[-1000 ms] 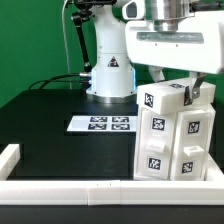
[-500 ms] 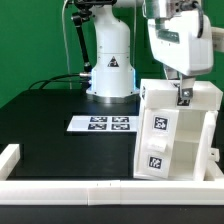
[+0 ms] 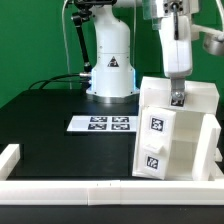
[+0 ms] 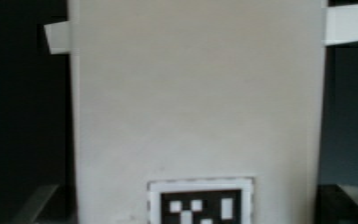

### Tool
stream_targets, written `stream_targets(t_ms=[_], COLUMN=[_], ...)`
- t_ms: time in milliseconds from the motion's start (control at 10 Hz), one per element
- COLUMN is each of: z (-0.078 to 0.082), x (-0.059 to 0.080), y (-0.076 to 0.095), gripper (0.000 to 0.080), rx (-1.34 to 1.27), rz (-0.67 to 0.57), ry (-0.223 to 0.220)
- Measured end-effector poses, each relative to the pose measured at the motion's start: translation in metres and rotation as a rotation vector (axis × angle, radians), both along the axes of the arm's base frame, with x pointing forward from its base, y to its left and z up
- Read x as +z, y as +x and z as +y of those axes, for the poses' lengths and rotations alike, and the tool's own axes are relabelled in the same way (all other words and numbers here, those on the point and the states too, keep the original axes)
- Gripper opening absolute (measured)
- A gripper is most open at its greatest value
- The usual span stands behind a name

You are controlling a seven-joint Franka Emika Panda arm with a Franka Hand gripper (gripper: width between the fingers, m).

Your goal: Assemble cabinet

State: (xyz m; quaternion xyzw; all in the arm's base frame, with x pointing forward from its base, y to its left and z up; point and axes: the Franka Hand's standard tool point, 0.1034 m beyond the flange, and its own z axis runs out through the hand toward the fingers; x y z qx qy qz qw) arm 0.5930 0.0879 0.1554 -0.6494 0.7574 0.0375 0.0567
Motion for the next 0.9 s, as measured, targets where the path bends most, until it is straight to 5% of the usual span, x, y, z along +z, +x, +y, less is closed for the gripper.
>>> stream_targets(t_ms=[300,400,500,900], z=[0.002,0.004,0.005,0.010], x=[0.005,0.010,0.016,0.032], y=[-0.004,-0.005,-0.005,-0.003], gripper=[0.0557,0.0728,0.0777,0.0797], rx=[0.026,0.033,0.039,0.053], rz=[-0.012,-0.019,-0.027,-0.043], ry=[0.018,0.028,0.031,0.047])
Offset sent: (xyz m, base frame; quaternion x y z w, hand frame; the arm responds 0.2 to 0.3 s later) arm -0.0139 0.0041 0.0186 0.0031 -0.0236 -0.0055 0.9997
